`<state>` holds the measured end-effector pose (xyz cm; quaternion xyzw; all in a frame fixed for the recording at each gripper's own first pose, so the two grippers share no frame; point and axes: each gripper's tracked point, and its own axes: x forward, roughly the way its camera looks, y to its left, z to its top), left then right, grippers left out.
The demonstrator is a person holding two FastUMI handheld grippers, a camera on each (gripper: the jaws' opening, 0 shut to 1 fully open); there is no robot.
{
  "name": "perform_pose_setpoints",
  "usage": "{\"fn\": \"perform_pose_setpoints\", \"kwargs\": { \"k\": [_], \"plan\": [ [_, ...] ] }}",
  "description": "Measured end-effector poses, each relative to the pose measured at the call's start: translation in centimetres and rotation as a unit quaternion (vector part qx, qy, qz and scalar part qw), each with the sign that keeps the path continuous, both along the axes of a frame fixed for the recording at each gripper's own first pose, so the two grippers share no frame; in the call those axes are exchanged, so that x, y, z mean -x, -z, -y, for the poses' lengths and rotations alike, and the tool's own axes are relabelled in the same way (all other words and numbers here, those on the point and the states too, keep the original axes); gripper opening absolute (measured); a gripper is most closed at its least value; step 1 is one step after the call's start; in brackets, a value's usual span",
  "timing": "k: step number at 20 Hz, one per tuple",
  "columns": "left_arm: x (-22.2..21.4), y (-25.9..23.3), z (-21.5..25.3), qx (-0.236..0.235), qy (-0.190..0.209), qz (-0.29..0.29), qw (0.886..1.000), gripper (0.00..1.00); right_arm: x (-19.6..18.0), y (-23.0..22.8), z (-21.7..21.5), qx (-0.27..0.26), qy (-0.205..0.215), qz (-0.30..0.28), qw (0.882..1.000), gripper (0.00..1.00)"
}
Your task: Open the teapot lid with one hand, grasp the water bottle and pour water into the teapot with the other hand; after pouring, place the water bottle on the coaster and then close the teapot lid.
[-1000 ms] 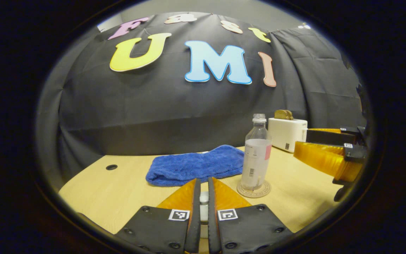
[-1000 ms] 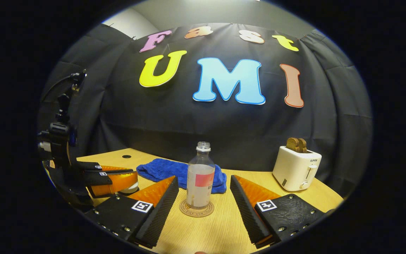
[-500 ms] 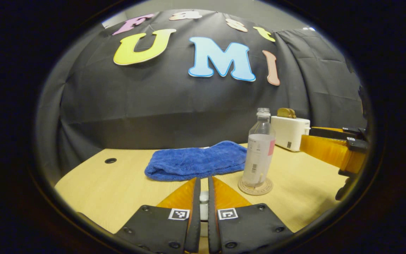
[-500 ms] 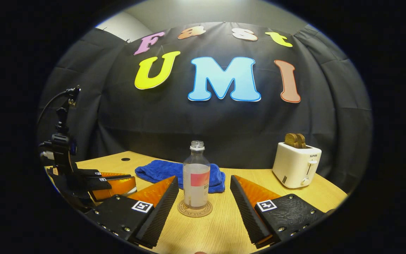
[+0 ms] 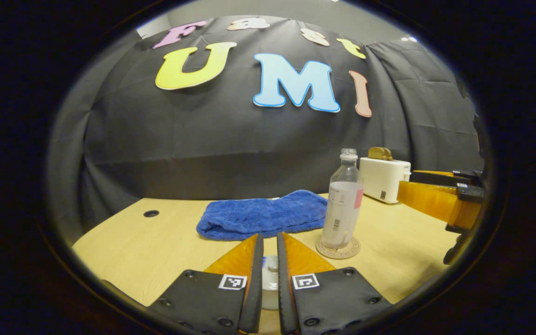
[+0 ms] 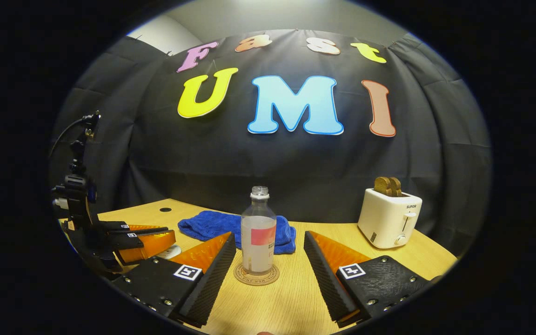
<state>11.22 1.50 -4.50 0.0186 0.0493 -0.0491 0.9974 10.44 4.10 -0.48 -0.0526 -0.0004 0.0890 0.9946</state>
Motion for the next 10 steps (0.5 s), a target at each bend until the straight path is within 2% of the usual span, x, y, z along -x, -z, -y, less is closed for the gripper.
{"fn": "perform_pose_setpoints", "kwargs": {
  "k": [10],
  "plan": [
    [10.3,-4.8,0.4,0.02,-0.001,0.04,0.999,0.24,5.5,-0.8,-2.3,-0.01,-0.005,0.003,1.0,0.92]
  ]
}}
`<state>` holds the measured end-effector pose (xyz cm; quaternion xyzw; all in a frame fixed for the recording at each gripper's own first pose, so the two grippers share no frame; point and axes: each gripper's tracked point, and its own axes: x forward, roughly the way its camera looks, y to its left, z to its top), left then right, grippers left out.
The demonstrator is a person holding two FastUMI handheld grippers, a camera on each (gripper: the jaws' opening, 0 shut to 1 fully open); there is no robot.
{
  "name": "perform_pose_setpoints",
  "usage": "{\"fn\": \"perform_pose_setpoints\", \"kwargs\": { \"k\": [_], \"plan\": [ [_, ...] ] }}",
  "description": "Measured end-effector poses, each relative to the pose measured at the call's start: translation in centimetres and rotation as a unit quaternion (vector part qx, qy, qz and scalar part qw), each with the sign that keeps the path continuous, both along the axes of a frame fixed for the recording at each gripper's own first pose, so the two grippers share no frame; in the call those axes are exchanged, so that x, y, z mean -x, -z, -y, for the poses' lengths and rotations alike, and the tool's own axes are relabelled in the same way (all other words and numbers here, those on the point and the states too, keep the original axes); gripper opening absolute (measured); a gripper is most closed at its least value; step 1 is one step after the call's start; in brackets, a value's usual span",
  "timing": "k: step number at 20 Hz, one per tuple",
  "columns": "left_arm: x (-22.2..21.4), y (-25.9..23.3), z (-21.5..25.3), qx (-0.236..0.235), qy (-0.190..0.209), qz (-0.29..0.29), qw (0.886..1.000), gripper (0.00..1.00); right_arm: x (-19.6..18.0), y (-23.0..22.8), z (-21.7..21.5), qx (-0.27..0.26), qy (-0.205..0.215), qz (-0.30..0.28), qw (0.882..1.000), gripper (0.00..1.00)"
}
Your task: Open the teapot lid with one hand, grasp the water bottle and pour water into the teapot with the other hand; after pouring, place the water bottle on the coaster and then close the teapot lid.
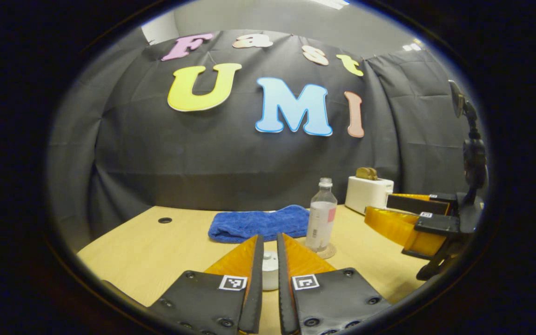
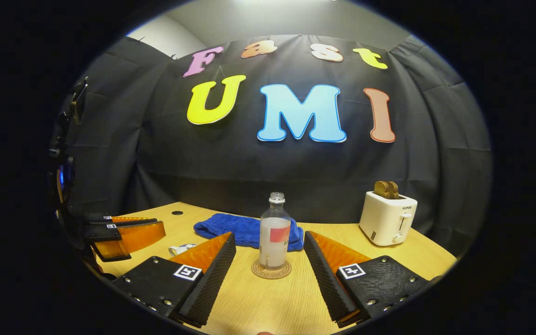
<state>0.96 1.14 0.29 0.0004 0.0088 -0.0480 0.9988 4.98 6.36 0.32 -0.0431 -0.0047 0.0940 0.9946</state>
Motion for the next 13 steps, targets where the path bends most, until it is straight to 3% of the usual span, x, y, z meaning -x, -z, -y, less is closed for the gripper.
{"fn": "perform_pose_setpoints", "kwargs": {
  "k": [13],
  "plan": [
    [7.7,-0.8,2.1,-0.001,0.005,0.022,1.0,0.24,6.9,-0.7,0.1,0.004,0.009,0.02,1.0,0.91]
  ]
}}
